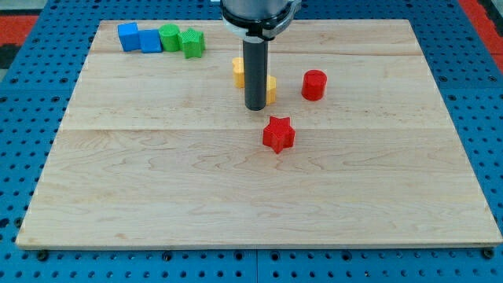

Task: Move yellow heart closer to green star

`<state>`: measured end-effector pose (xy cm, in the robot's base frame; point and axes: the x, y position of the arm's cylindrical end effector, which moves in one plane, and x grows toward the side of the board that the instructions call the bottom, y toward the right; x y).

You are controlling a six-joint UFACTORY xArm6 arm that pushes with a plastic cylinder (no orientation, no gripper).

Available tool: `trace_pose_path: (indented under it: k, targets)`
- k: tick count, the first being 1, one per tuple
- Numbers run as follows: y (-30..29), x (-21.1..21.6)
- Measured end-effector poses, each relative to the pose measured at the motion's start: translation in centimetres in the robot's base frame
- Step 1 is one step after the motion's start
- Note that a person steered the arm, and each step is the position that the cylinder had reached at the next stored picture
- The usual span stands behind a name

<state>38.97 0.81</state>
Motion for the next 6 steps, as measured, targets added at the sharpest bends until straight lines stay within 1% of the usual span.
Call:
trace_pose_path:
  k: [1,2,3,4,5,6]
  targets:
    - [2.7,-4.4]
    - [1.4,-4.5]
    - [-5.7,-4.6]
    - [-6.7,-6.0]
    - [-1.5,-7.0]
    - [-0.5,-6.5]
